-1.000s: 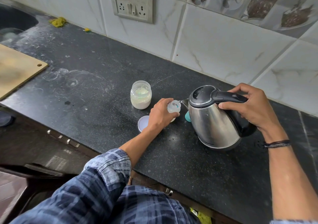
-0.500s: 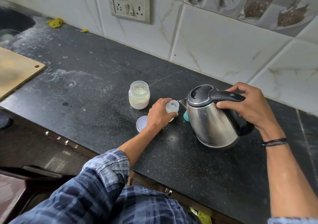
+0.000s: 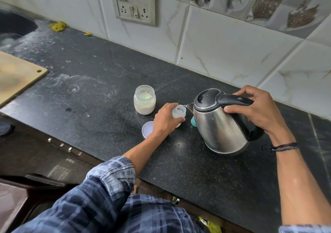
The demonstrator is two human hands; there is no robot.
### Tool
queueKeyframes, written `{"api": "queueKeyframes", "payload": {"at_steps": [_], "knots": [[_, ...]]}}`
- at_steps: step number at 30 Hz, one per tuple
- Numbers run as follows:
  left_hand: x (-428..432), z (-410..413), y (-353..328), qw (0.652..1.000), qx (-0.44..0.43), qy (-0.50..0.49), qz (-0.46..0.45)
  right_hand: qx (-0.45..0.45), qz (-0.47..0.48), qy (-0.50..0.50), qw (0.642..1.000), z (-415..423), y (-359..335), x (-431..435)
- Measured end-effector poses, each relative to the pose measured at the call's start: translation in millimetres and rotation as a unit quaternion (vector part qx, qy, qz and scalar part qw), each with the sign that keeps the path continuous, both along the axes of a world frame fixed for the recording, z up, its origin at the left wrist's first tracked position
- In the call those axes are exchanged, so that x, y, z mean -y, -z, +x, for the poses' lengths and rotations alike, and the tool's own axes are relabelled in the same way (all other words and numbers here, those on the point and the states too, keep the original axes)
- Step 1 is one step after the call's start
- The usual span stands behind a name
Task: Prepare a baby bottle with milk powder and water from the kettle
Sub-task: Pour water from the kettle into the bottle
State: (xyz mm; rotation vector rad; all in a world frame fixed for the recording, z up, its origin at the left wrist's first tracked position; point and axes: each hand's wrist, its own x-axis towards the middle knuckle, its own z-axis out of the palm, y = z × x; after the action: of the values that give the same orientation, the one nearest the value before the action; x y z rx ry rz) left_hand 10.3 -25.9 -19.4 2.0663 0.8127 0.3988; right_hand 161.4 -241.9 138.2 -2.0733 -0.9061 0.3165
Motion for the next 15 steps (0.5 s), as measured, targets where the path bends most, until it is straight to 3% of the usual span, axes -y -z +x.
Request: {"api": "queueKeyframes", "payload": {"at_steps": [15], "knots": [[0.8, -0.7, -0.1, 1.0, 0.0, -0.001, 0.001, 0.001, -0.015, 0.013, 1.0, -1.5, -0.9, -0.5]]}}
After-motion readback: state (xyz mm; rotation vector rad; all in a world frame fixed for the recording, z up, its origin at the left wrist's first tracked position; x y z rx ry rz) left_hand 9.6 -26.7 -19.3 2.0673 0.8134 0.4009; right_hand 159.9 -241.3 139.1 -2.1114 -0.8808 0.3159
